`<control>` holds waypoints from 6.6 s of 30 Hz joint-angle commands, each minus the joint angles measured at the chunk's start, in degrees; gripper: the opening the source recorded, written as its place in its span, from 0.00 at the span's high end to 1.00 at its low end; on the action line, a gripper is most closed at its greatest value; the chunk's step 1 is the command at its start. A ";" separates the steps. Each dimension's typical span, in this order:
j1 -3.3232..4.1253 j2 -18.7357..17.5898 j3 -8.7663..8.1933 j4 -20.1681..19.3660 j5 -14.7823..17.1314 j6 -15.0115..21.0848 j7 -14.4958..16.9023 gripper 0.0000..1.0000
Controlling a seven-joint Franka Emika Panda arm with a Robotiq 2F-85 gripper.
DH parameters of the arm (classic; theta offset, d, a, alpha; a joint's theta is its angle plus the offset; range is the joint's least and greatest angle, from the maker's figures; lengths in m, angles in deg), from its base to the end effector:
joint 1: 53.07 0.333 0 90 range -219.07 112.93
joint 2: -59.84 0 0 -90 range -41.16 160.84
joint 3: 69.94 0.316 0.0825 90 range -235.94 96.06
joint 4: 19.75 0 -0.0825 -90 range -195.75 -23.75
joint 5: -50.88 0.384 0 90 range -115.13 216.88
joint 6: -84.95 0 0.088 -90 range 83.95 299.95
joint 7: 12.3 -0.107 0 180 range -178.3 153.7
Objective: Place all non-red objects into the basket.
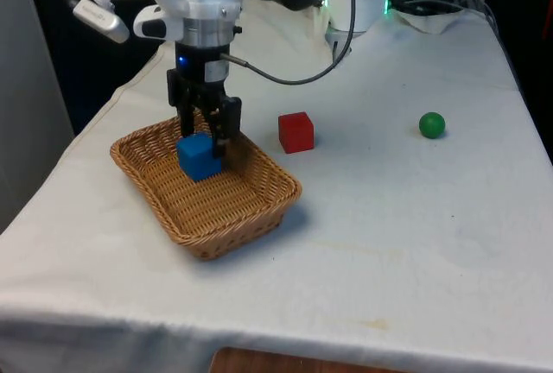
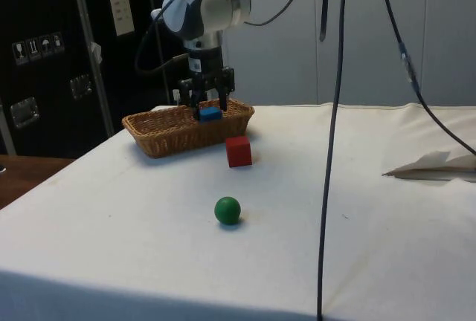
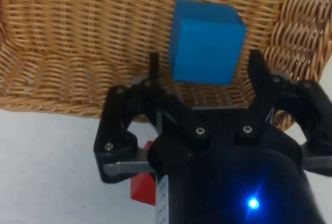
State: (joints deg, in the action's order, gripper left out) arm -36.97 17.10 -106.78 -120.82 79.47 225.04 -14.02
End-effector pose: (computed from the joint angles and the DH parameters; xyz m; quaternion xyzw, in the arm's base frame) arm 0.6395 -0.1962 0.2181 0.9514 -0.2993 0.0553 0.0480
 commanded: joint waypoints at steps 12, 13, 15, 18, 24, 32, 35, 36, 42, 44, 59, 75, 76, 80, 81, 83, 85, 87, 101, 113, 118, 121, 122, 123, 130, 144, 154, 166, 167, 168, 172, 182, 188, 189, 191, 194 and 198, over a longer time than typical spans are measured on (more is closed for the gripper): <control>-0.46 -0.69 0.23 1.09 0.23 -0.63 0.00 0.00; -0.29 -0.23 -0.11 1.09 -0.06 -1.03 -0.06 0.00; 0.00 0.40 -0.63 1.15 -0.34 -1.49 -0.11 0.00; 0.06 0.46 -0.92 1.66 -0.06 -1.89 0.06 0.00; 0.86 3.21 -2.12 1.26 -1.26 -4.35 -0.23 0.00; 2.29 7.05 -2.46 -1.03 -4.47 -5.96 -1.66 0.00; 2.75 9.00 -2.35 -1.78 -6.30 -7.05 -2.35 0.00; 2.86 9.45 -2.41 -1.95 -6.76 -7.33 -2.46 0.00; 3.44 12.09 -2.64 -2.58 -9.00 -9.11 -2.98 0.00; 3.67 14.04 -2.58 -3.38 -10.54 -9.91 -3.32 0.00; 5.10 22.86 -1.78 -7.68 -17.13 -12.43 -6.42 0.00; 6.02 31.05 2.64 -14.44 -23.43 -12.43 -12.61 0.00; 6.02 31.57 2.98 -14.95 -23.72 -12.38 -12.95 0.00; 5.56 32.37 3.95 -15.70 -23.89 -12.89 -13.06 0.00; 6.02 33.86 4.47 -17.42 -25.10 -12.20 -14.38 0.00; 5.96 34.61 4.98 -18.28 -25.50 -12.15 -14.73 0.00; 6.02 35.24 5.61 -19.31 -25.73 -11.92 -15.18 0.00; 6.02 35.81 6.25 -20.17 -26.01 -11.69 -15.76 0.00; 6.02 37.64 11.17 -23.09 -27.79 -11.12 -20.11 0.00; 5.96 38.96 15.53 -24.98 -29.51 -10.71 -22.40 0.00; 5.90 38.85 16.79 -25.32 -29.45 -10.37 -22.57 0.00; 5.90 38.79 17.70 -25.67 -29.39 -9.85 -22.69 0.00; 5.90 38.67 18.33 -25.78 -29.34 -9.68 -22.69 0.00; 5.90 38.67 18.62 -25.84 -29.34 -9.57 -22.63 0.00; 5.90 38.22 20.74 -26.41 -29.11 -8.54 -22.52 0.00; 5.61 36.90 24.29 -27.22 -28.82 -6.47 -22.06 0.00; 5.79 35.52 27.33 -28.93 -28.65 -2.58 -21.94 0.00; 5.73 33.75 30.31 -31.57 -27.79 2.75 -21.37 0.00; 5.67 33.58 30.54 -31.80 -27.73 3.27 -21.31 0.00; 5.61 33.23 31.00 -32.31 -27.62 4.30 -21.14 0.00; 5.50 32.83 31.51 -33.12 -27.39 5.84 -20.80 0.00; 5.44 31.23 33.29 -35.98 -26.41 11.69 -20.05 0.00; 5.39 29.34 34.21 -36.44 -26.41 14.61 -20.23 0.00; 5.50 28.93 34.26 -36.27 -26.81 15.01 -20.57 0.00; 5.50 28.65 34.26 -36.15 -27.10 15.30 -20.74 0.00; 5.56 28.42 34.26 -36.10 -27.33 15.41 -20.91 0.00; 5.50 27.33 34.26 -36.04 -27.33 16.10 -20.91 0.00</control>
State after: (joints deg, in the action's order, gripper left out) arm -31.36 44.95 -72.75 -156.97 51.74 240.28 -35.10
